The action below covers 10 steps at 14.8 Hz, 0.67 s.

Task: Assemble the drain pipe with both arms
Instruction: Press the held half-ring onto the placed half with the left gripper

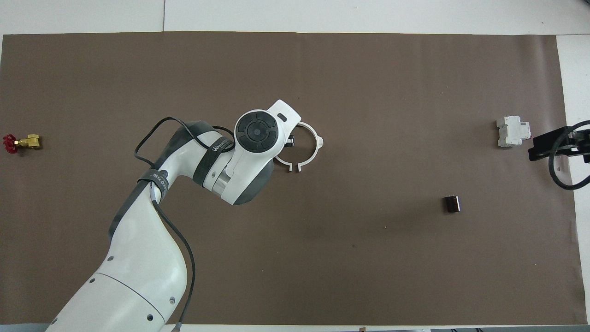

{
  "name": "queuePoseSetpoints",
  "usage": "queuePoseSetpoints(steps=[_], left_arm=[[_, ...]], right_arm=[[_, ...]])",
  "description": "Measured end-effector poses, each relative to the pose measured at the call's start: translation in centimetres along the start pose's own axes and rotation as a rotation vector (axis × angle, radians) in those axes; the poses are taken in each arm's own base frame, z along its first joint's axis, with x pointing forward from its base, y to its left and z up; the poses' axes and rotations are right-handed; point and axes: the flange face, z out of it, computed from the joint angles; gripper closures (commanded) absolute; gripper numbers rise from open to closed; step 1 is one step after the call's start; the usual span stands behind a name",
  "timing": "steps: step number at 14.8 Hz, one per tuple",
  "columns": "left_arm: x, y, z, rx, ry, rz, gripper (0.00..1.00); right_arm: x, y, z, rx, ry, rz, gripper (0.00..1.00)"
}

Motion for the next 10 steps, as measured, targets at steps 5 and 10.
queuePoseSetpoints(steps=[5,10], left_arm=[[-0.01,0.02,0.0,-0.001,0.001,0.001,1.0],[-0.59,0.66,0.04,-0.02,-0.025,-0.047,1.0]], right_arm=[[-0.01,0.01,0.03,0.0,-0.001,0.0,0.0],[-0.02,-0.1,0.01,0.0,-0.001,-0.02,0.0]])
